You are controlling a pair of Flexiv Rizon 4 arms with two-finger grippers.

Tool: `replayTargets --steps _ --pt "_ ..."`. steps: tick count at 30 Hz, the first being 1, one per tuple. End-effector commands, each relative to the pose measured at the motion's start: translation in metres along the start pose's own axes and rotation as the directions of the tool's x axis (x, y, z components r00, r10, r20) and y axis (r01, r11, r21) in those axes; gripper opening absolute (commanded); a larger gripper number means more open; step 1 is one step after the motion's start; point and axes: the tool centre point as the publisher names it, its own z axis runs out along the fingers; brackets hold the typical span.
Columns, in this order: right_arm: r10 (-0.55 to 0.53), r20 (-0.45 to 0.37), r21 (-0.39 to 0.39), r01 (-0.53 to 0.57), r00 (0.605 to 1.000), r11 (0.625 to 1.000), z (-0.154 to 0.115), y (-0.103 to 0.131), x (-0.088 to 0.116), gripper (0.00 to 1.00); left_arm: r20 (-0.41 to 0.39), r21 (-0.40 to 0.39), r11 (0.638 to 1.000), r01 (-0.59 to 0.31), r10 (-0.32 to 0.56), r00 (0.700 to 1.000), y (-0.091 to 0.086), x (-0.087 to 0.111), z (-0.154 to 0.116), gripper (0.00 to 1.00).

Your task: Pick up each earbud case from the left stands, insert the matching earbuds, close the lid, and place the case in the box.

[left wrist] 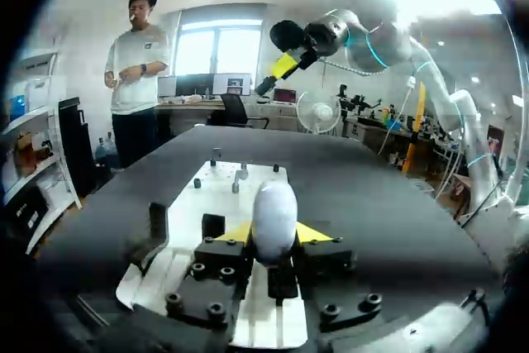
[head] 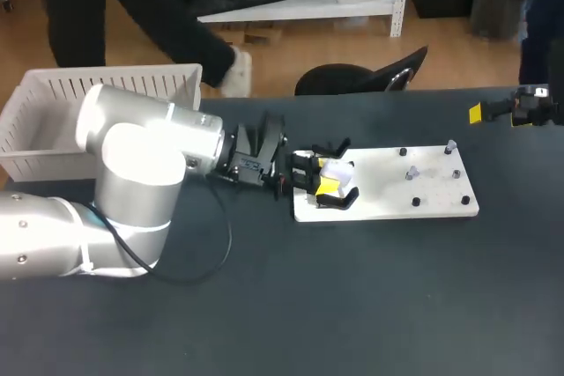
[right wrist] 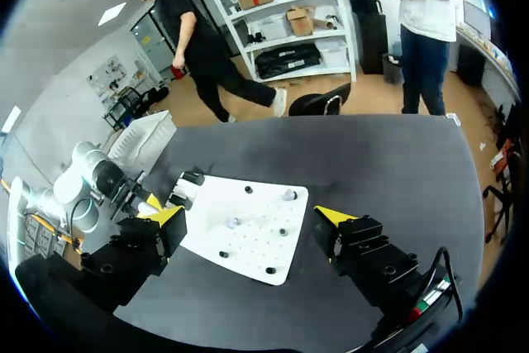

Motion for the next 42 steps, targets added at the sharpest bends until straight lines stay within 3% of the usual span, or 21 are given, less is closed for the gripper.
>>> replayTargets --steps 1,6,14,22,33,42 --pt "0.000 0.000 0.000 0.000 1.000 1.000 0.000 0.000 0.000 1.00 0.008 -0.021 1.000 -0.023 0.023 1.000 -0.005 -0.015 -0.006 0.00" --pt "0.000 0.000 0.000 0.000 1.000 1.000 0.000 0.000 0.000 1.00 0.024 -0.011 0.998 -0.056 0.056 0.998 -0.001 -0.035 -0.005 0.00" --pt "-0.056 -0.043 -0.018 0.056 0.997 0.998 0.011 0.037 0.007 1.00 0.042 -0.027 0.996 -0.090 0.091 0.995 0.012 -0.055 0.001 0.00" --pt "-0.123 -0.082 -0.093 0.115 0.989 0.989 0.026 0.071 0.021 1.00 0.094 -0.037 0.993 -0.113 0.116 0.989 0.030 -0.079 0.011 0.00" --pt "-0.171 -0.109 -0.155 0.154 0.979 0.976 0.038 0.097 0.029 1.00 0.103 -0.012 0.982 -0.189 0.190 0.976 0.021 -0.104 0.036 0.00" --pt "-0.180 -0.116 -0.172 0.159 0.977 0.972 0.046 0.101 0.028 1.00 0.101 0.022 0.975 -0.220 0.216 0.971 0.006 -0.107 0.044 0.00"
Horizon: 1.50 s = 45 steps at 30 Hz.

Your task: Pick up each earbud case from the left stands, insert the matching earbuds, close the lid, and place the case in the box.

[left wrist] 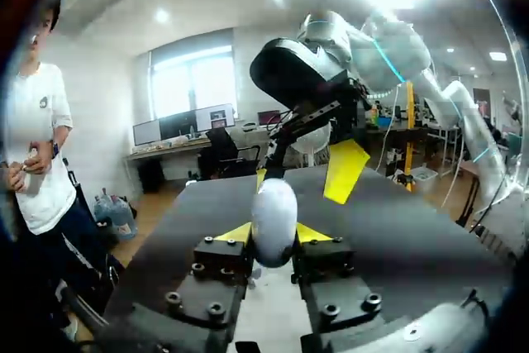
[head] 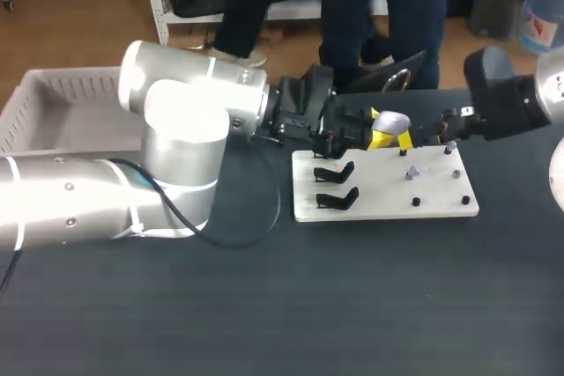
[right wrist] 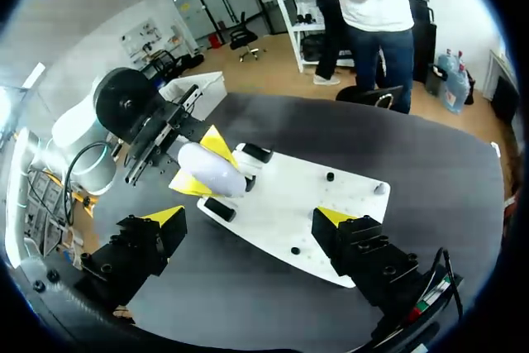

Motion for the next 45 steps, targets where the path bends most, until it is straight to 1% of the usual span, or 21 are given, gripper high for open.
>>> replayTargets --steps 1,9,16,22,27,29,33,36,38,41,42,43,45 --pt "-0.004 -0.005 -0.032 0.004 1.000 0.999 0.006 -0.003 -0.004 1.00 0.003 0.007 1.000 -0.004 0.004 1.000 -0.001 0.000 0.000 0.00" --pt "-0.011 -0.007 -0.030 0.010 1.000 0.999 0.006 -0.005 -0.009 1.00 0.018 0.016 1.000 -0.006 0.005 1.000 -0.007 -0.001 -0.002 0.00" --pt "-0.019 -0.006 -0.023 0.018 1.000 1.000 0.004 -0.007 -0.013 1.00 0.034 0.023 1.000 0.008 -0.009 0.999 -0.011 0.004 -0.005 0.00" --pt "-0.023 -0.007 -0.015 0.023 1.000 1.000 0.003 -0.010 -0.016 1.00 0.048 0.026 1.000 0.010 -0.011 0.999 -0.016 0.004 -0.006 0.00" --pt "-0.036 -0.005 0.004 0.036 0.999 0.999 -0.001 -0.013 -0.022 1.00 0.055 0.035 0.999 0.006 -0.008 0.998 -0.021 0.003 -0.005 0.00" --pt "-0.039 -0.004 0.026 0.039 0.999 0.999 -0.006 -0.013 -0.023 1.00 0.065 0.027 1.000 0.013 -0.015 0.998 -0.022 0.004 -0.006 0.00" --pt "-0.043 -0.028 0.090 0.046 0.999 0.995 -0.017 -0.019 -0.020 1.00 0.127 0.019 0.999 0.043 -0.046 0.991 -0.021 0.007 -0.013 0.00" --pt "-0.037 -0.044 0.130 0.043 0.998 0.991 -0.023 -0.026 -0.016 1.00 0.204 0.026 0.997 0.073 -0.076 0.976 -0.020 0.006 -0.019 0.00" --pt "-0.034 -0.063 0.175 0.045 0.997 0.984 -0.027 -0.032 -0.014 1.00 0.241 0.013 0.996 0.086 -0.086 0.967 -0.018 0.004 -0.023 0.00" --pt "-0.055 -0.103 0.239 0.079 0.993 0.968 -0.030 -0.043 -0.011 1.00 0.267 0.001 0.995 0.095 -0.092 0.959 -0.016 0.001 -0.024 0.00" --pt "-0.065 -0.120 0.248 0.093 0.991 0.964 -0.030 -0.046 -0.010 1.00 0.264 0.002 0.996 0.095 -0.092 0.960 -0.015 0.000 -0.024 0.00" --pt "-0.071 -0.146 0.281 0.110 0.987 0.953 -0.030 -0.052 -0.009 1.00 0.264 0.000 0.995 0.103 -0.099 0.959 -0.013 0.000 -0.023 0.00" --pt "-0.081 -0.175 0.309 0.133 0.981 0.942 -0.030 -0.061 -0.006 1.00 0.266 0.004 0.995 0.103 -0.100 0.959 -0.011 -0.001 -0.022 0.00"
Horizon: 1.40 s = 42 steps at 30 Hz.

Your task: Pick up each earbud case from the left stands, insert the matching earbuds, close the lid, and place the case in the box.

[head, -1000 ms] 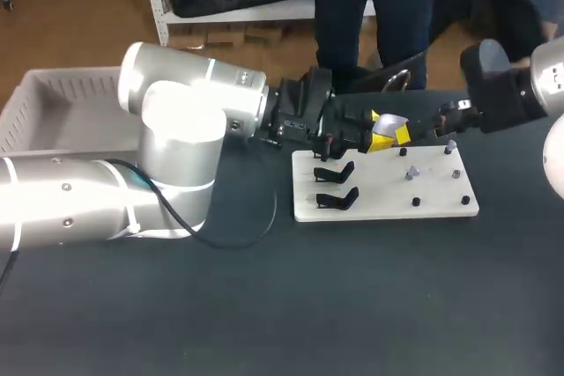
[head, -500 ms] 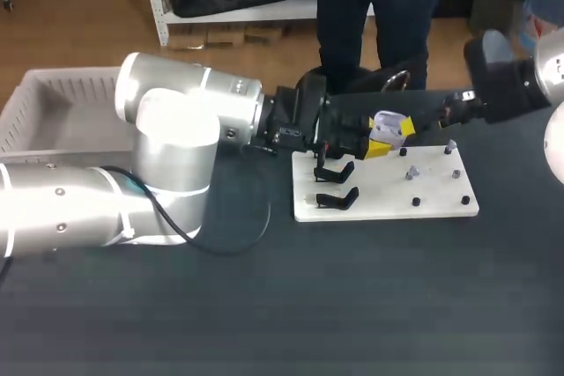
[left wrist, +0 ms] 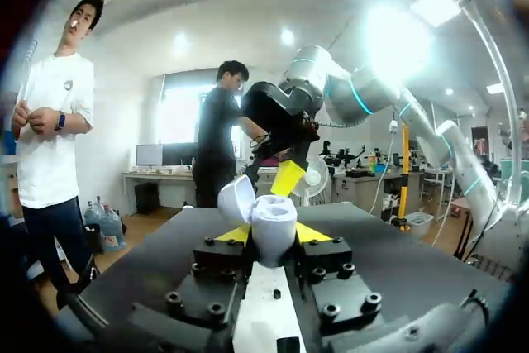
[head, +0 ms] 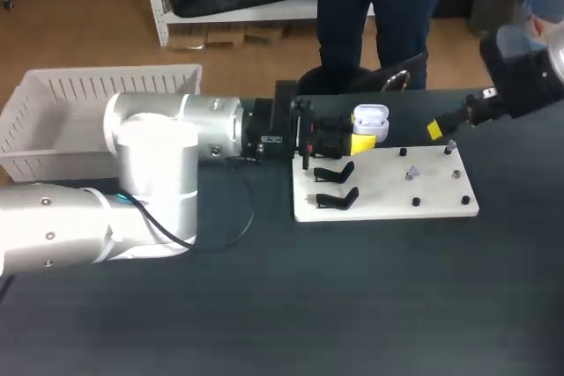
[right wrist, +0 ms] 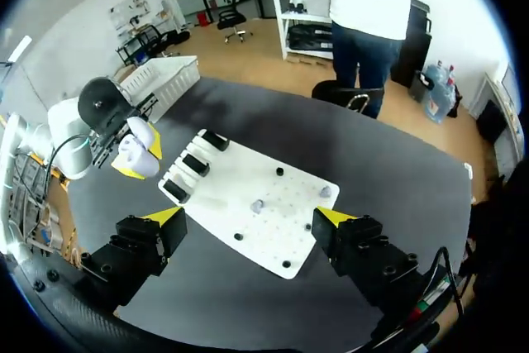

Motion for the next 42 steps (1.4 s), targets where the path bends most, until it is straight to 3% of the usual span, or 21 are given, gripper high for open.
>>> replayTargets --steps 1,4,18,20,26,32,42 --pt "-0.006 -0.057 0.201 0.017 0.998 0.979 -0.002 -0.012 0.003 1.00 0.009 -0.007 1.000 -0.003 0.003 1.000 0.001 0.000 0.004 0.00" --pt "0.030 -0.106 0.273 0.000 0.994 0.962 -0.001 -0.023 0.009 1.00 0.008 -0.010 1.000 -0.004 0.004 1.000 0.004 -0.001 0.005 0.00" --pt "0.030 -0.106 0.273 0.000 0.994 0.962 -0.001 -0.023 0.009 1.00 -0.006 -0.022 1.000 0.019 -0.019 1.000 0.021 -0.001 0.008 0.00" --pt "0.028 -0.176 0.315 0.030 0.984 0.949 0.007 -0.029 0.012 1.00 -0.005 -0.023 0.999 0.026 -0.026 1.000 0.022 0.000 0.007 0.00" --pt "0.070 -0.166 0.297 -0.018 0.984 0.955 0.014 -0.048 0.011 1.00 -0.002 -0.025 0.999 0.032 -0.032 0.999 0.022 0.000 0.007 0.00" --pt "0.014 -0.261 0.288 0.064 0.965 0.955 0.027 -0.065 0.008 1.00 -0.002 -0.025 0.999 0.032 -0.032 0.999 0.022 0.000 0.007 0.00" --pt "-0.023 -0.357 0.232 0.113 0.934 0.966 0.053 -0.072 0.007 1.00 -0.002 -0.025 0.999 0.032 -0.032 0.999 0.022 0.000 0.007 0.00"
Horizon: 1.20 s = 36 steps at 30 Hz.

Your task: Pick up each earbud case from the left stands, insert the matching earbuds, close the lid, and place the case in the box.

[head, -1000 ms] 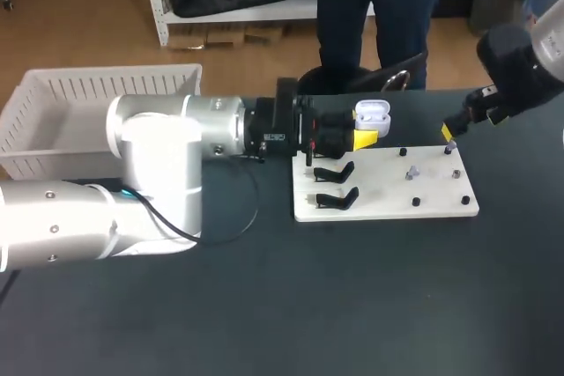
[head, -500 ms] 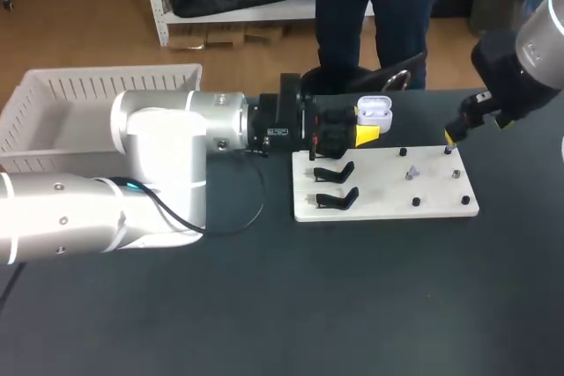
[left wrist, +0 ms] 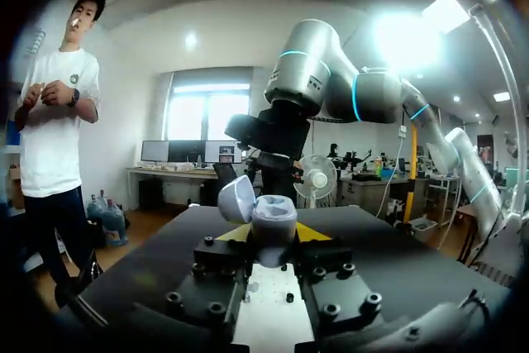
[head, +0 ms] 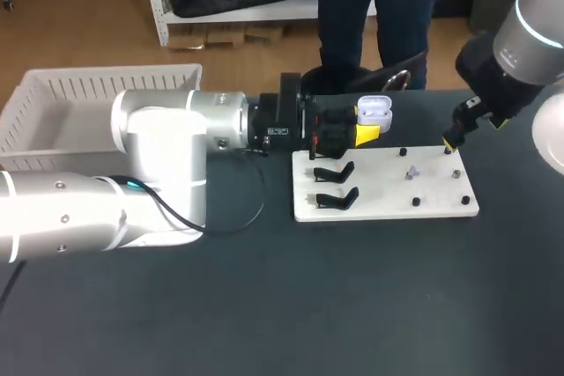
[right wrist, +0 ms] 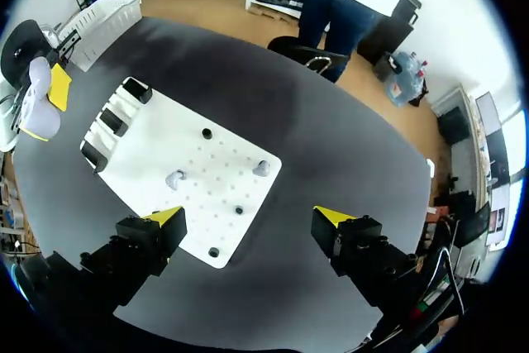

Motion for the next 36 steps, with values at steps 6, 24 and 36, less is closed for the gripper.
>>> replayTargets --steps 6,24,36 --pt "-0.018 -0.108 -0.040 0.013 0.994 0.999 0.027 -0.002 -0.019 0.77 0.002 0.003 1.000 0.000 0.000 1.000 0.002 0.000 0.001 0.00" --pt "-0.039 -0.188 -0.025 0.034 0.981 0.999 0.056 -0.004 -0.021 0.67 0.002 0.003 1.000 0.000 0.000 1.000 0.002 0.000 0.001 0.00" --pt "-0.029 -0.191 0.001 0.030 0.981 1.000 0.071 -0.010 -0.016 0.48 0.002 0.003 1.000 0.000 0.000 1.000 0.002 0.000 0.001 0.00"
